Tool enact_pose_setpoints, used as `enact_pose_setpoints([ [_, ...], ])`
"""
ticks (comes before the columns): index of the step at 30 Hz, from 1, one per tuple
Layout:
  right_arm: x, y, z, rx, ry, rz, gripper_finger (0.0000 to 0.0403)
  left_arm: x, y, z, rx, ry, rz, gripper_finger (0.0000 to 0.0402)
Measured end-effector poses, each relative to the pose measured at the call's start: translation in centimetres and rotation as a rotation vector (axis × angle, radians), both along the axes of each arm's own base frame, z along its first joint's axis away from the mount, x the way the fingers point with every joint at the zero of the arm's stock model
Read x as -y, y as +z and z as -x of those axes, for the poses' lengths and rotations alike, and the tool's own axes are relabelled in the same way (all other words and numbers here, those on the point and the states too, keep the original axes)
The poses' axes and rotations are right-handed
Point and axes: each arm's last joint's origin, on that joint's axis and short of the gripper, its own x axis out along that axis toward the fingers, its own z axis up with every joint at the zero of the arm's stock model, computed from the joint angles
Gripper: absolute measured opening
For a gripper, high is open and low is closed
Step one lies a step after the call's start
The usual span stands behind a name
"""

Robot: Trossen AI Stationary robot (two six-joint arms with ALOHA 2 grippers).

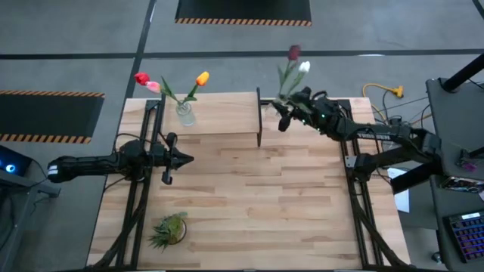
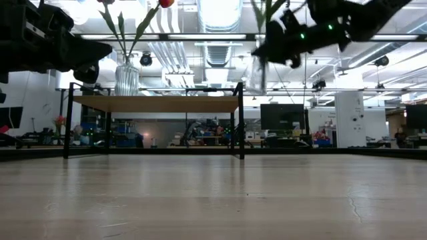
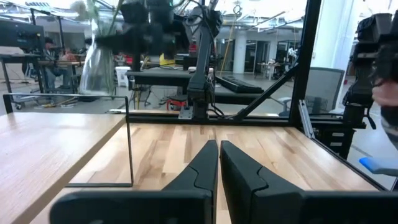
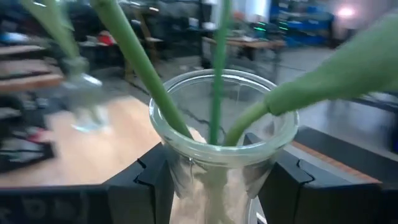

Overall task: Pick and place flowers into a vace then onto a shelf
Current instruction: Put the transparent vase with the tulips on the shelf

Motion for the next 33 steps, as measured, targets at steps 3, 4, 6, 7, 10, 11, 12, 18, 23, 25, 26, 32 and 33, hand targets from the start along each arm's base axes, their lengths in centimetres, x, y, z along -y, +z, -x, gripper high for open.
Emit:
enact_pose_setpoints([
  [3, 0.2, 1.7, -1.1, 0.046, 0.096, 0.003, 0.0161, 0.0, 0.0, 0.0, 0.0, 0.0, 0.0, 0.0001],
  [4, 0.3, 2.1, -1.4, 0.056, 0.123, 0.005, 0.0161, 0.0, 0.0, 0.0, 0.0, 0.0, 0.0, 0.0001],
  [6, 0.4, 2.6, -2.0, 0.063, 0.152, 0.009, 0.0161, 0.0, 0.0, 0.0, 0.0, 0.0, 0.0, 0.0001],
  [7, 0.4, 2.7, -2.4, 0.064, 0.16, 0.011, 0.0161, 0.0, 0.0, 0.0, 0.0, 0.0, 0.0, 0.0001],
  [10, 0.7, 3.1, -3.3, 0.063, 0.173, 0.018, 0.0161, 0.0, 0.0, 0.0, -0.001, 0.0, 0.0, 0.0001],
  [11, 0.8, 3.3, -3.7, 0.063, 0.193, 0.022, 0.0161, 0.0, 0.0, 0.0, -0.001, 0.0, 0.0, 0.0001],
  [12, 1.0, 3.3, -4.2, 0.06, 0.219, 0.026, 0.0161, 0.0, 0.0, 0.0, -0.001, 0.0, 0.0, 0.0001],
  [18, 2.2, 3.5, -7.4, -0.002, 0.319, 0.005, 0.0161, 0.0, 0.0, 0.0, -0.003, 0.0, 0.0, 0.0001],
  [23, 3.4, 2.6, -10.1, -0.121, 0.327, -0.044, 0.0164, 0.0, 0.0, 0.0, -0.003, 0.0, 0.002, 0.0001],
  [25, 3.8, 2.8, -11.0, -0.131, 0.338, -0.038, 0.0164, 0.0, -0.1, 0.0, -0.006, 0.0, 0.003, 0.0001],
  [26, 3.9, 2.7, -11.3, -0.141, 0.348, -0.044, 0.0164, 0.0, -0.1, 0.0, -0.006, 0.0, 0.003, 0.0001],
  [32, 4.3, 2.6, -12.3, -0.169, 0.363, -0.04, 0.0165, 0.0, -0.1, 0.0, -0.007, -0.001, 0.019, 0.0001],
  [33, 4.3, 2.6, -12.3, -0.168, 0.364, -0.036, 0.0166, 0.0, -0.1, 0.0, -0.007, -0.001, 0.019, 0.0001],
])
